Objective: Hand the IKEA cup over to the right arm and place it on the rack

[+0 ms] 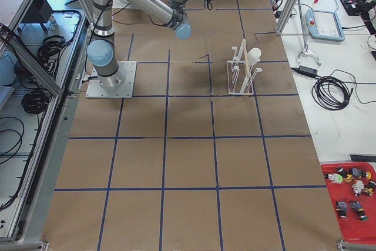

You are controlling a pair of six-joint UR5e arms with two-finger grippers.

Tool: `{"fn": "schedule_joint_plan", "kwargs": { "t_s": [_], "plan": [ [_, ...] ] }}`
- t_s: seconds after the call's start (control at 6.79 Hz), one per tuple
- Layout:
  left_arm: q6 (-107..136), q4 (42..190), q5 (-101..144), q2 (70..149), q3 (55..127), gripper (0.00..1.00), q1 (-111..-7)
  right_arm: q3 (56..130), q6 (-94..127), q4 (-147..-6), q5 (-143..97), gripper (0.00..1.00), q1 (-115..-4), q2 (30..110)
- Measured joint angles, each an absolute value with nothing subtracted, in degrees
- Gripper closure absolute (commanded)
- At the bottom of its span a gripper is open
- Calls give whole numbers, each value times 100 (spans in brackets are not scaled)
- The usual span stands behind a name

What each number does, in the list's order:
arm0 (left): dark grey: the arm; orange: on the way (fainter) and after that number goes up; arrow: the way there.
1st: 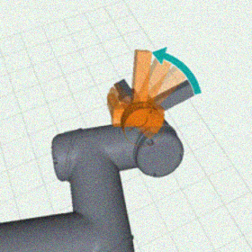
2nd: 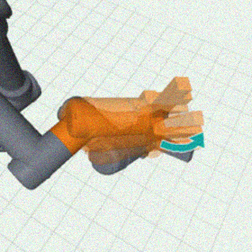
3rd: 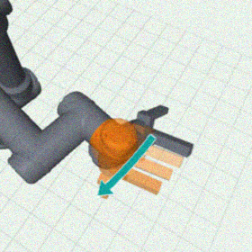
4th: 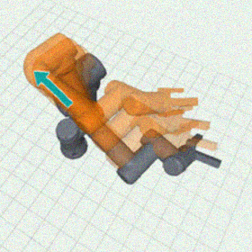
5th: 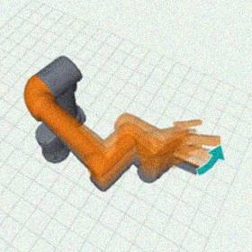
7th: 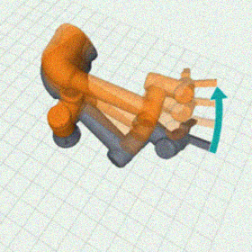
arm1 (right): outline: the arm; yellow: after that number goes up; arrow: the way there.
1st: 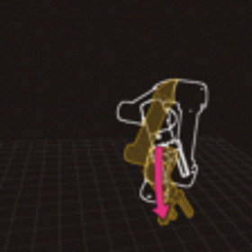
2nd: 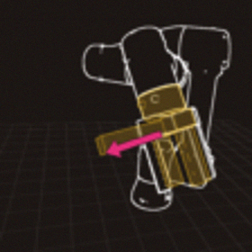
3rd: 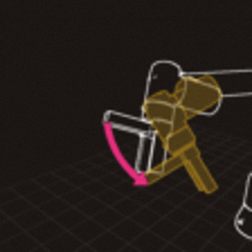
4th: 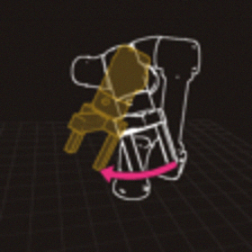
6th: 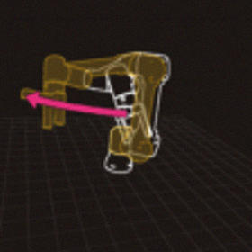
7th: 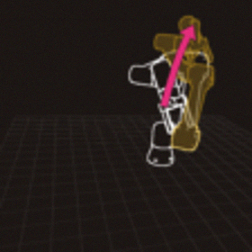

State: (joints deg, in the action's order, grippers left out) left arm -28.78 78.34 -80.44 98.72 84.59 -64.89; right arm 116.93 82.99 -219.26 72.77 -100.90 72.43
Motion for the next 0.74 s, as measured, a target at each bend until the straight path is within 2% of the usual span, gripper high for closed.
{"fn": "schedule_joint_plan", "kwargs": {
  "t_s": [0.44,0.74],
  "plan": [
    [-3159,6837,-5651,10133,8510,100,-6753,11728,8347,-21928,7297,0,-10090,7233],
    [-3482,5039,-4931,10159,9169,100,-7295,11779,8373,-21941,7287,0,-10090,7236]
  ]
}}
